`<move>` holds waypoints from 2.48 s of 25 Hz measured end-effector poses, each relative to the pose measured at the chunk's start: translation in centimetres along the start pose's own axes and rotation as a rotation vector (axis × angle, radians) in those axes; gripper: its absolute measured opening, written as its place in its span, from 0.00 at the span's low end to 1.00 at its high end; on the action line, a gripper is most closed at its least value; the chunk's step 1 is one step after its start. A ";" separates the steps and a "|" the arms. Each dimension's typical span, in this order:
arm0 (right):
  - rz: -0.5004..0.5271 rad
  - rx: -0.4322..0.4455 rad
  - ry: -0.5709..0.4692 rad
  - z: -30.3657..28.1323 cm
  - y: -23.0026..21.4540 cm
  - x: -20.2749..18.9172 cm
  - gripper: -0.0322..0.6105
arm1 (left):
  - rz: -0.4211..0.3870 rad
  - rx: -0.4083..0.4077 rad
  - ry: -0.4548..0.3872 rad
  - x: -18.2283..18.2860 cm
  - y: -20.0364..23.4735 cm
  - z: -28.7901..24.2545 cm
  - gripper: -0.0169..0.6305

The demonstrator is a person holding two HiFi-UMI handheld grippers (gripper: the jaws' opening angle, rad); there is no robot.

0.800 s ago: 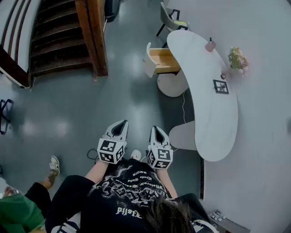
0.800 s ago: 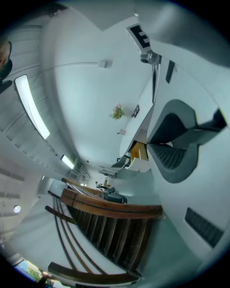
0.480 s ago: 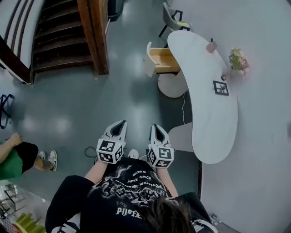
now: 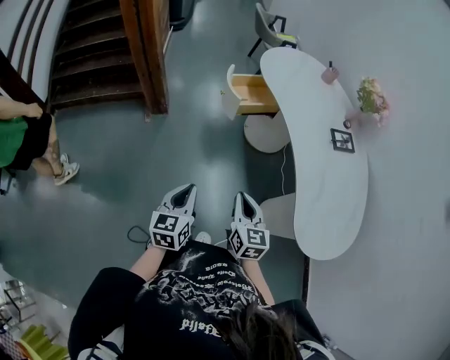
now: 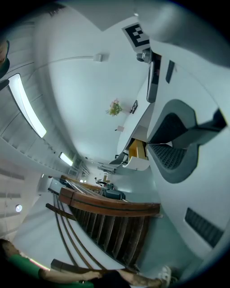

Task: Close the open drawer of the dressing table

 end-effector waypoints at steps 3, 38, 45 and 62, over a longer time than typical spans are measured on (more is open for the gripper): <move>-0.015 -0.018 0.016 -2.0 -0.5 -0.3 0.09 | -0.007 -0.019 0.009 0.5 1.1 -2.1 0.06; -0.020 -0.167 0.093 -28.1 -0.2 7.3 0.09 | -0.036 -0.157 0.065 12.9 20.5 -22.8 0.06; -0.031 -0.137 0.089 -30.3 -2.1 7.6 0.09 | -0.060 -0.126 0.085 12.8 20.7 -24.8 0.07; -0.058 0.003 0.145 -41.0 -15.0 11.4 0.09 | -0.046 0.013 0.149 15.1 18.1 -39.0 0.07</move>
Point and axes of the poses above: the fingertips, and each gripper's own axes: z backward along the fingers, y to its left, x out of its top, the point moved 4 cm from there along z, backward along the fingers, and after that the axes turned 1 degree about x, right-handed, at the moved point
